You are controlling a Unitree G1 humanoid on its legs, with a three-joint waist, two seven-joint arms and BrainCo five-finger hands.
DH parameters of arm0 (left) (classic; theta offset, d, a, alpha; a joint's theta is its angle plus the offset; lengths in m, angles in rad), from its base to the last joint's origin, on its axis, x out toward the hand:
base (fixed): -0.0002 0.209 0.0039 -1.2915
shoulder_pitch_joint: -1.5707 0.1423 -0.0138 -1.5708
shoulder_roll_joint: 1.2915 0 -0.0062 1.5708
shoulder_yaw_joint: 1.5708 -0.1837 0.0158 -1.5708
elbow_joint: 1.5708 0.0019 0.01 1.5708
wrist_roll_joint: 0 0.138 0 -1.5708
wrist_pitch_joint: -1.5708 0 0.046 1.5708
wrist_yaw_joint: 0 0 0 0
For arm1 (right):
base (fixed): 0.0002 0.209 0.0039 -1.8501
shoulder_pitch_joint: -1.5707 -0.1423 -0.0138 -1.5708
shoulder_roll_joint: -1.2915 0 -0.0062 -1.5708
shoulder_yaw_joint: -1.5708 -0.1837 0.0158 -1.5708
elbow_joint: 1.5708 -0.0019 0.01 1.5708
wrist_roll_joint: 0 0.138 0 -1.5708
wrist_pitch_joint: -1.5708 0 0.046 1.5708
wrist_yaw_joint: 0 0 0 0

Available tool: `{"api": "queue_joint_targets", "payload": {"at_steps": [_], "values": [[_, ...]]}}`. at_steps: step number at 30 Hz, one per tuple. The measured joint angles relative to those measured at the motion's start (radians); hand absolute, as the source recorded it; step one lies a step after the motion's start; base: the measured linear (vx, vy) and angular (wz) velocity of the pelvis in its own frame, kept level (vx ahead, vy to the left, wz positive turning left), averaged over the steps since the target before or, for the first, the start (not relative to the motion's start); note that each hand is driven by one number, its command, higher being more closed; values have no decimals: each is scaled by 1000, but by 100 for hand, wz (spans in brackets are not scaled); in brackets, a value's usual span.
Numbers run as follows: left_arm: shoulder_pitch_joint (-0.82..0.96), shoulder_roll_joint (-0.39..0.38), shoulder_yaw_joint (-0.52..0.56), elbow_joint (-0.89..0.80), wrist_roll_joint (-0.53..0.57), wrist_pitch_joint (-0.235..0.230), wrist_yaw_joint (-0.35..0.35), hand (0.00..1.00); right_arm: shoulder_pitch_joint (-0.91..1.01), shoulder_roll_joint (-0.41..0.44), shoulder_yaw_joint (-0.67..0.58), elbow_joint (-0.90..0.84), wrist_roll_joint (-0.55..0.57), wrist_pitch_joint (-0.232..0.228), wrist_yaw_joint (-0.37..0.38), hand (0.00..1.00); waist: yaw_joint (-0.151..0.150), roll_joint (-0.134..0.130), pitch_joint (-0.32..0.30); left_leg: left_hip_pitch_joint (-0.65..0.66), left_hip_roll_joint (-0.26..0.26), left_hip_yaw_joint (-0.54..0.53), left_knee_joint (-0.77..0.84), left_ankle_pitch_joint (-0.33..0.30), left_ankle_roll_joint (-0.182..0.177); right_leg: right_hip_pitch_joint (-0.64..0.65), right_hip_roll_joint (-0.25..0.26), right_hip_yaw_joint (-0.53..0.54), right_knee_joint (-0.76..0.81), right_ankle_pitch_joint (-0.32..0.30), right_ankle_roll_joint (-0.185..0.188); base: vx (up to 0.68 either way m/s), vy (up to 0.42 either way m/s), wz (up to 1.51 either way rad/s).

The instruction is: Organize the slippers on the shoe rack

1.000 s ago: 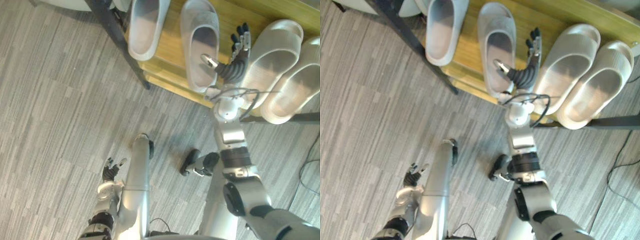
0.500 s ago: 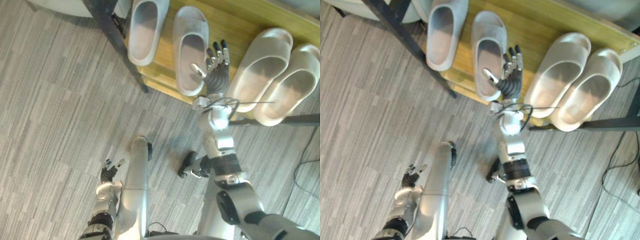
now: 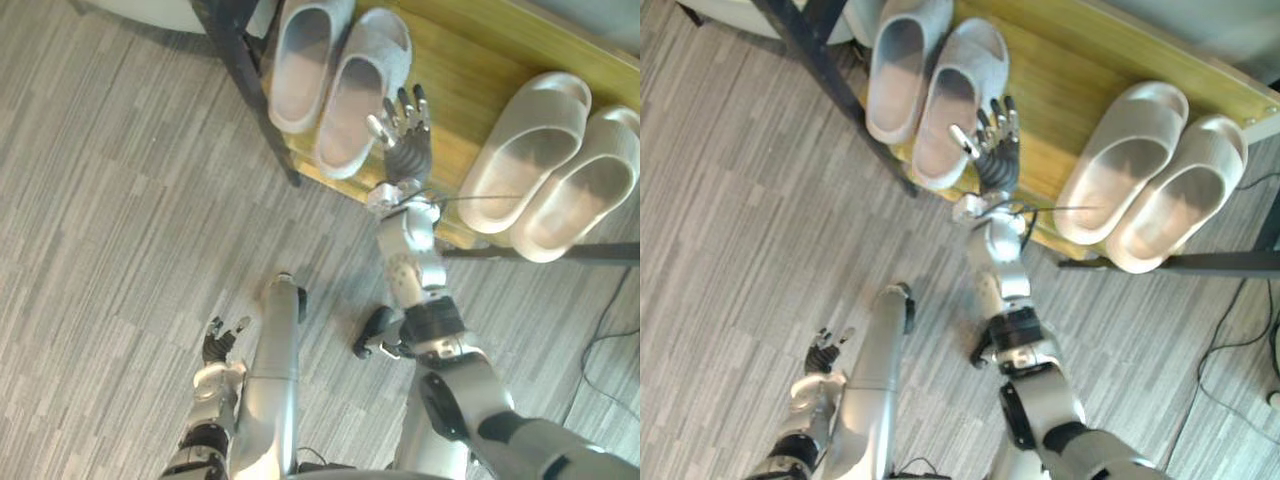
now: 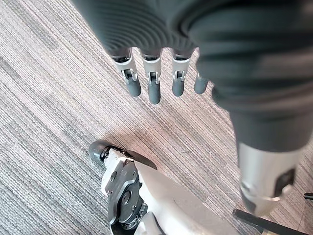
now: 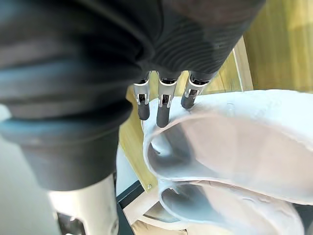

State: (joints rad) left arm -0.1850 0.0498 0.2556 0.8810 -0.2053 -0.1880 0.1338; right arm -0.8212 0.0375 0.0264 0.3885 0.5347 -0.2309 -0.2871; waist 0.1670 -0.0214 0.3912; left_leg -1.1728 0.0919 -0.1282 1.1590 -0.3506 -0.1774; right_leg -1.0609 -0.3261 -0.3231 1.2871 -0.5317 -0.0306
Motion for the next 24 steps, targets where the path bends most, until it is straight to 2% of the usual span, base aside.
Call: {"api": "queue_joint_targets", "payload": {"at_steps": [7, 14, 21, 24], "values": [[-4, -2, -15, -5, 0, 0, -2, 0, -96, -48, -60, 86, 18, -6, -10, 0, 10, 1, 0, -16, -15, -19, -7, 16, -3, -1, -12, -21, 2, 0, -1, -14, 2, 9], [-12, -4, -20, -4, -1, -1, -3, 0, -125, -90, -64, 138, 26, -5, -14, 0, 22, 2, 0, -16, -17, -19, -9, 18, -2, -2, -15, -21, 4, -1, -2, 0, 0, 0], [-12, -5, -20, -3, -1, 0, -5, 0, -102, -102, -50, 128, -5, -1, -6, 0, 19, 2, 0, -5, -14, -13, -8, 18, -1, 4, -13, -15, 4, 3, -8, 0, 0, 0], [-12, -5, -18, 5, -2, 0, -4, 0, -3, -117, 2, 45, -44, 15, 4, 0, 14, 3, 0, 40, -11, -10, -19, 17, 0, 48, -9, -15, -11, 2, -7, 2, 0, -2]]}}
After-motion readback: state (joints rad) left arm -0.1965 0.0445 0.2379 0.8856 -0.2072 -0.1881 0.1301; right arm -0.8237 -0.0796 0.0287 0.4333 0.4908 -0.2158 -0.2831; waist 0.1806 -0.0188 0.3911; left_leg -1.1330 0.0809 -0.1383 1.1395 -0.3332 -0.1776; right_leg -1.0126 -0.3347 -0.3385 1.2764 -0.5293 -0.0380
